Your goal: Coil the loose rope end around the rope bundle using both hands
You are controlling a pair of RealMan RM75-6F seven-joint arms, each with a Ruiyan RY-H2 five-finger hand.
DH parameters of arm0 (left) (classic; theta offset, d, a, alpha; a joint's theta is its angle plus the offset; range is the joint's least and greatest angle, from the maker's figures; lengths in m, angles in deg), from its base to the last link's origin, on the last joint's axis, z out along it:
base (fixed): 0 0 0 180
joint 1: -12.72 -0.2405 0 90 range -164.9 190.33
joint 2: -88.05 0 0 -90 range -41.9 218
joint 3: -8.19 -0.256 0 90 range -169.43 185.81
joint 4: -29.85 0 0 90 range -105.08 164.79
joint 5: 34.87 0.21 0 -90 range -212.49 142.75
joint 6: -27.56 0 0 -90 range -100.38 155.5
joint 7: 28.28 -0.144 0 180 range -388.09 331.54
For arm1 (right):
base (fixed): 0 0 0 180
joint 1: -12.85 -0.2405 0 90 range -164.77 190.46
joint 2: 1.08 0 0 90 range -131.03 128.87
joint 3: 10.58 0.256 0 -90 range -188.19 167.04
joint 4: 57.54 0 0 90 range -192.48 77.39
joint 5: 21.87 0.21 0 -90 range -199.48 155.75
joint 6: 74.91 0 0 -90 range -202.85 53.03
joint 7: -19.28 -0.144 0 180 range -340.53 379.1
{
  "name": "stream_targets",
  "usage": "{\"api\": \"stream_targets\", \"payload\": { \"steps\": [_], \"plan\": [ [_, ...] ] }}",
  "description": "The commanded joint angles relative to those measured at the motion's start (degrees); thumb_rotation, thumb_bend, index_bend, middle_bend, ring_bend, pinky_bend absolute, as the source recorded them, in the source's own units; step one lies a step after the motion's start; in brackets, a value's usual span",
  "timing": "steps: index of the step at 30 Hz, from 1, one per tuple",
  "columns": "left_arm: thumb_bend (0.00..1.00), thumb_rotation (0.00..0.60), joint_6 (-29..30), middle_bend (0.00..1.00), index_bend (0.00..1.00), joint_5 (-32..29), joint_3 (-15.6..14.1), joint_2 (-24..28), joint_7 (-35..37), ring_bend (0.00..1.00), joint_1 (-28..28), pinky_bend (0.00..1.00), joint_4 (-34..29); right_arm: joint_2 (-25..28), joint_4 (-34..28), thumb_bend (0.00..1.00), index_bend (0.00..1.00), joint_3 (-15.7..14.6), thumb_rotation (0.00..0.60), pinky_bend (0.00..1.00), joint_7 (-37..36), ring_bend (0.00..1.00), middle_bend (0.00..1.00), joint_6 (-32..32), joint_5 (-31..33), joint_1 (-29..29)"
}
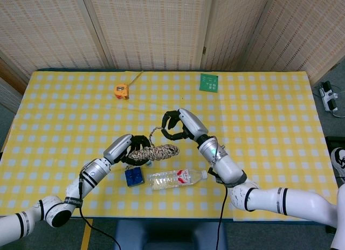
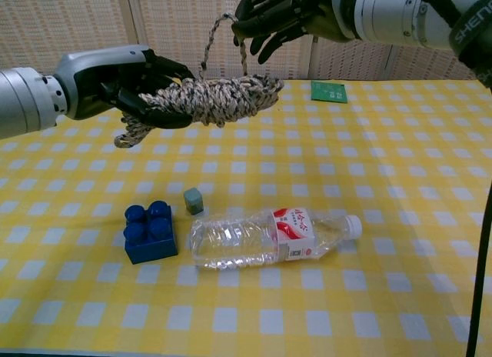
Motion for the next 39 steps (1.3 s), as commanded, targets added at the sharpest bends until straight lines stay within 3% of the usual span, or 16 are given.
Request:
{"api": "stream_targets", "payload": {
  "steps": [1, 12, 23, 27, 33, 36, 39],
  "plan": [
    [0.70, 0.600, 4.00, 0.76, 0.78, -7.82, -1.61, -2.24, -12.40, 0.71, 0.62, 0.79, 0.84, 0.76, -1.55, 0.61, 0.71, -0.31, 0.600, 0.44, 0.67, 0.51, 0.53, 1.07, 0.08, 0.31],
    [0.70, 0.600, 10.73, 0.76, 0.78, -24.05, -1.23, -5.58, -27.40, 0.72, 1.75, 0.79, -1.26, 1.22, -6.59, 0.61, 0.71, -2.08, 0.600, 0.45, 2.09, 0.52, 0.53, 3.03, -1.57, 0.97],
    [0.70, 0.600, 16.44, 0.76, 0.78, -37.16, 1.86, -8.97, -31.52, 0.74, 3.20, 0.79, -3.91, -2.91, -8.39, 0.61, 0.71, -4.88, 0.600, 0.47, 7.15, 0.52, 0.53, 6.84, -1.72, -0.54],
    [0.70, 0.600, 15.90, 0.76, 0.78, -42.16, 5.06, -8.83, -27.75, 0.74, 2.84, 0.79, -5.20, -3.45, -9.05, 0.61, 0.71, -5.87, 0.600, 0.48, 8.21, 0.52, 0.53, 7.89, -2.24, -0.20],
    [0.70, 0.600, 14.50, 0.76, 0.78, -43.47, 8.30, -6.59, -21.50, 0.74, 1.19, 0.79, -6.31, -2.57, -9.23, 0.61, 0.69, -6.88, 0.600, 0.48, 6.21, 0.51, 0.51, 7.14, -4.59, 1.71],
    [0.70, 0.600, 13.02, 0.76, 0.78, -42.59, 9.88, -5.01, -17.07, 0.74, -0.23, 0.79, -7.82, -1.94, -8.54, 0.61, 0.59, -7.30, 0.600, 0.48, 3.80, 0.45, 0.45, 5.46, -7.14, 2.80],
    [0.70, 0.600, 10.65, 0.76, 0.78, -41.82, 11.20, -2.68, -13.02, 0.74, -1.63, 0.79, -9.52, -0.90, -8.25, 0.61, 0.40, -7.65, 0.600, 0.46, 0.72, 0.38, 0.36, 3.50, -11.00, 4.04]
  ]
}}
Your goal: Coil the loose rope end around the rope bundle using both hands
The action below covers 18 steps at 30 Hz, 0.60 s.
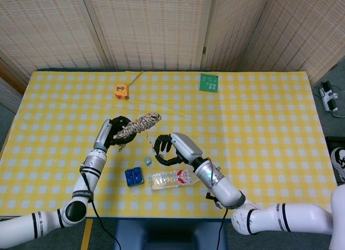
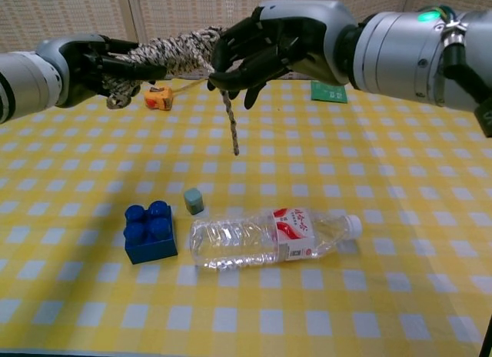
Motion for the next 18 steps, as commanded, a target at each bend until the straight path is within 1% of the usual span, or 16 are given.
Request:
{"api": "stream_targets", "payload": {
  "steps": [1, 4, 5, 8, 10, 13, 18],
  "plan": [
    [0.70, 0.600, -3.22, 0.76, 0.78, 1.20, 2.18, 3.38, 5.17, 0.74, -2.18, 0.79, -2.52, 1.49, 0.54, 0.61, 0.33, -0.58, 0.600, 0.44, -3.86, 0.35, 0.32, -2.30, -4.97, 1.86],
    [0.70, 0.600, -4.46, 0.76, 0.78, 2.36, 2.58, 5.22, 7.15, 0.73, -2.96, 0.79, -3.34, 2.86, 0.96, 0.61, 0.16, -1.47, 0.600, 0.39, -5.21, 0.28, 0.24, -2.39, -10.23, 3.25],
    [0.70, 0.600, -4.60, 0.76, 0.78, 2.70, 2.69, 5.57, 7.69, 0.73, -3.12, 0.79, -3.50, 3.36, 1.13, 0.61, 0.12, -1.95, 0.600, 0.37, -5.11, 0.26, 0.23, -2.27, -11.78, 3.61],
    [0.70, 0.600, -4.75, 0.76, 0.78, 3.83, 3.06, 6.52, 9.65, 0.73, -3.69, 0.79, -3.89, 5.86, 0.82, 0.61, 0.05, -3.67, 0.600, 0.32, -4.16, 0.23, 0.20, -1.72, -15.45, 5.01],
    [0.70, 0.600, -5.07, 0.76, 0.77, 4.24, 3.30, 7.05, 10.95, 0.73, -4.02, 0.79, -4.12, 7.33, 0.51, 0.61, 0.02, -4.64, 0.600, 0.30, -3.38, 0.22, 0.17, -0.99, -16.99, 5.97],
    [0.70, 0.600, -5.55, 0.76, 0.77, 4.96, 3.66, 7.82, 13.08, 0.73, -4.53, 0.79, -4.32, 9.27, 0.43, 0.61, 0.00, -6.43, 0.600, 0.28, -0.96, 0.20, 0.15, 2.15, -20.16, 8.19],
    [0.70, 0.600, -5.80, 0.76, 0.77, 7.24, 3.78, 8.84, 16.04, 0.73, -5.41, 0.79, -4.90, 12.09, 0.77, 0.61, 0.00, -10.09, 0.600, 0.28, 5.54, 0.19, 0.14, 10.78, -25.64, 13.65]
  ]
}}
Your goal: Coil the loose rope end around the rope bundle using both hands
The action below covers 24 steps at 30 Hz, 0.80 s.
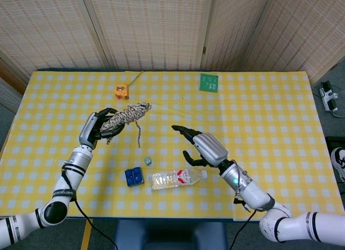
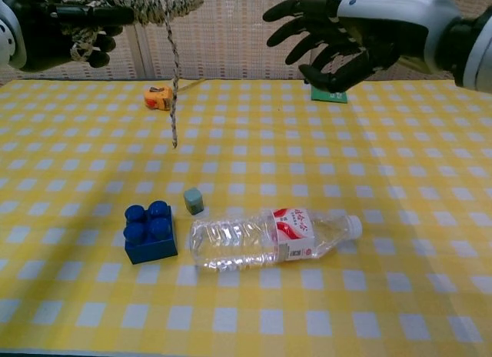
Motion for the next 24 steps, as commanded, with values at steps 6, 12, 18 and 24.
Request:
{"api": "stream_targets", "payload": {
  "steps": [6, 12, 18, 24],
  "plan": [
    [0.70, 0.600, -0.29, 0.76, 0.77, 4.03, -0.33, 1.52, 4.12, 0.72, -1.42, 0.79, -0.76, 5.42, 1.66, 0.61, 0.00, -6.71, 0.600, 0.28, 8.76, 0.19, 0.14, 16.32, -8.52, 11.90],
    [0.70, 0.600, -0.23, 0.76, 0.77, 6.40, -1.07, 2.16, 6.64, 0.72, -2.15, 0.79, -0.70, 9.42, 3.20, 0.61, 0.00, -11.36, 0.600, 0.05, 11.51, 0.08, 0.09, 23.29, -11.78, 19.46],
    [0.70, 0.600, 0.16, 0.76, 0.77, 8.72, -1.65, 2.81, 9.08, 0.72, -2.90, 0.79, -0.89, 11.00, 5.06, 0.61, 0.00, -14.76, 0.600, 0.00, 9.21, 0.00, 0.00, 28.46, -13.87, 26.12],
    [0.70, 0.600, 0.95, 0.76, 0.77, 10.91, -2.44, 3.47, 10.81, 0.72, -3.58, 0.79, -1.19, 9.33, 8.81, 0.61, 0.00, -16.10, 0.600, 0.00, 5.54, 0.00, 0.00, 33.06, -14.95, 31.64]
  ]
}}
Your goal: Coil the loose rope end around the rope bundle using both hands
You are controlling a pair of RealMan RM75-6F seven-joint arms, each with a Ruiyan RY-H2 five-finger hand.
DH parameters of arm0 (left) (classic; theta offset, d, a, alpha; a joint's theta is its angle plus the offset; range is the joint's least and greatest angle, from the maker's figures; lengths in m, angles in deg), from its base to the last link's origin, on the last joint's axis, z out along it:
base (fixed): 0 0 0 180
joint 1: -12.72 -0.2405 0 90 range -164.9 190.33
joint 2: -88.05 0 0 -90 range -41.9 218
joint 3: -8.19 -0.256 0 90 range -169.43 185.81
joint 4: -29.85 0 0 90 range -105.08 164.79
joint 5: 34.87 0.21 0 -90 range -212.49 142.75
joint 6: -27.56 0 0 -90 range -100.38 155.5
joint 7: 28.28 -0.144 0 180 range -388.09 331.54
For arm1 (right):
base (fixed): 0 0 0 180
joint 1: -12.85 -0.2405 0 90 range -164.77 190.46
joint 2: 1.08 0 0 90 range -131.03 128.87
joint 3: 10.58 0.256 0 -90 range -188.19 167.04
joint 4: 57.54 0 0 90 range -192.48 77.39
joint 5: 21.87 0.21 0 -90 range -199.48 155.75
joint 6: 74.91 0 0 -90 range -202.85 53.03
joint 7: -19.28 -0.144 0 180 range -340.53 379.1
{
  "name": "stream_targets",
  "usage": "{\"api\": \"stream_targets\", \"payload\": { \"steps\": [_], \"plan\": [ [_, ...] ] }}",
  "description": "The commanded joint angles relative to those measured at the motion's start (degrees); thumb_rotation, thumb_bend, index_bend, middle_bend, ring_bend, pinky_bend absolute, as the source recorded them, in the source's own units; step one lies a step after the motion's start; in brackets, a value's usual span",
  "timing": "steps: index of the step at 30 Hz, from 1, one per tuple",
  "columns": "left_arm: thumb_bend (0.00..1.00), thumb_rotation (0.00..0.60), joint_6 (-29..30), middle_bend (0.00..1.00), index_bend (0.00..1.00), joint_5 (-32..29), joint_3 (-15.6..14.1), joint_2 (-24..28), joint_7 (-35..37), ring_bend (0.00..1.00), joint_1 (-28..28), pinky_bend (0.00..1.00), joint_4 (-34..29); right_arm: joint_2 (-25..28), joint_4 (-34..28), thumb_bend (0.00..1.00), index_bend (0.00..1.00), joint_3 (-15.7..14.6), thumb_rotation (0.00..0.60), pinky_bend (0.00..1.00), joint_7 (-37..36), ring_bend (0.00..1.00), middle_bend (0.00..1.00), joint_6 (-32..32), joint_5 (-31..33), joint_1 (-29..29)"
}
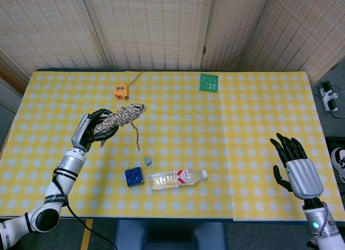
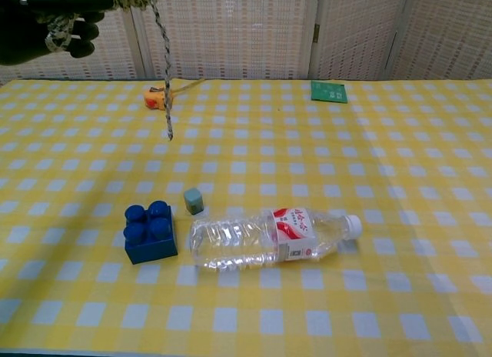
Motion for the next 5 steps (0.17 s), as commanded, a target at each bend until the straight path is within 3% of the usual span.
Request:
{"api": "stream_targets", "payload": {
  "steps": [1, 5],
  "plan": [
    [0.70, 0.600, 0.31, 0.76, 0.77, 0.81, -0.47, 0.39, 0.85, 0.72, -0.38, 0.79, -0.17, -1.25, 2.32, 0.61, 0.00, -0.82, 0.600, 0.00, -3.00, 0.00, 0.00, 2.44, -0.79, 3.02],
    [0.70, 0.600, 0.44, 0.76, 0.77, 1.71, -1.03, 0.79, 1.88, 0.72, -0.62, 0.79, -0.21, -2.28, 4.32, 0.61, 0.00, -0.67, 0.600, 0.00, -5.43, 0.00, 0.00, 4.52, -0.93, 5.54]
  ]
}}
